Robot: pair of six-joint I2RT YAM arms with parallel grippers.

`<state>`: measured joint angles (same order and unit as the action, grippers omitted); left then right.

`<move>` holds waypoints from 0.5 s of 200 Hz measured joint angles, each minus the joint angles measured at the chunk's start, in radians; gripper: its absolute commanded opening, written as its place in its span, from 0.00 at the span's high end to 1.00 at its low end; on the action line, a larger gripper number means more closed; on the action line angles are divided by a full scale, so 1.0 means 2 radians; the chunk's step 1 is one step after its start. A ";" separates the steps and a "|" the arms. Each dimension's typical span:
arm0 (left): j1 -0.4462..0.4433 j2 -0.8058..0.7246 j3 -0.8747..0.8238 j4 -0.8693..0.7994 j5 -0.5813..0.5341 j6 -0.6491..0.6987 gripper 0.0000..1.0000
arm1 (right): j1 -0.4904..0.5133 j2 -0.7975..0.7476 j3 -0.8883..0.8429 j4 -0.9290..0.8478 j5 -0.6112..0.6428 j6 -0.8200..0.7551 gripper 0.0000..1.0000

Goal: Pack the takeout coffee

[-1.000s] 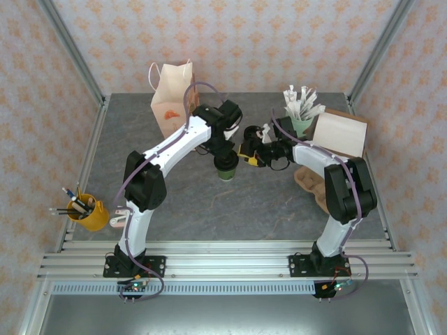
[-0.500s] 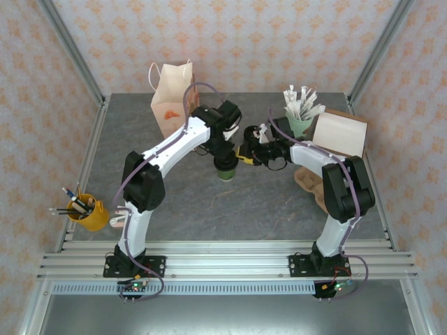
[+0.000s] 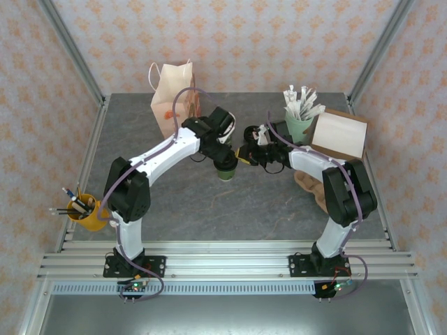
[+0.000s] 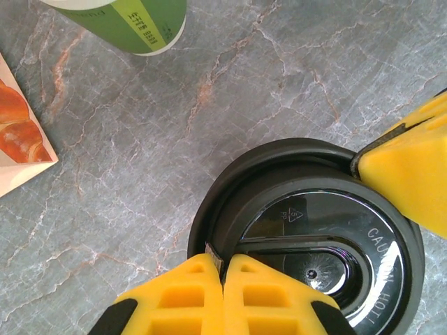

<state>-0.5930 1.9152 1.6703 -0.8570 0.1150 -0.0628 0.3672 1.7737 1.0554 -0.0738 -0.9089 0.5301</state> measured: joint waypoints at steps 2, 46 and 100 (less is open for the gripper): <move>0.000 -0.001 -0.002 0.002 0.000 0.000 1.00 | 0.000 0.000 0.000 0.000 0.000 0.000 0.85; 0.004 -0.003 -0.008 0.013 0.006 0.001 1.00 | 0.006 0.000 0.026 -0.047 0.025 -0.012 0.81; 0.011 -0.019 -0.056 0.060 0.027 -0.010 1.00 | 0.012 -0.001 0.017 -0.037 0.037 -0.013 0.82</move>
<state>-0.5713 1.8778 1.5593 -0.7372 0.1696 -0.0822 0.3920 1.7725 1.0897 -0.1482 -0.8345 0.5041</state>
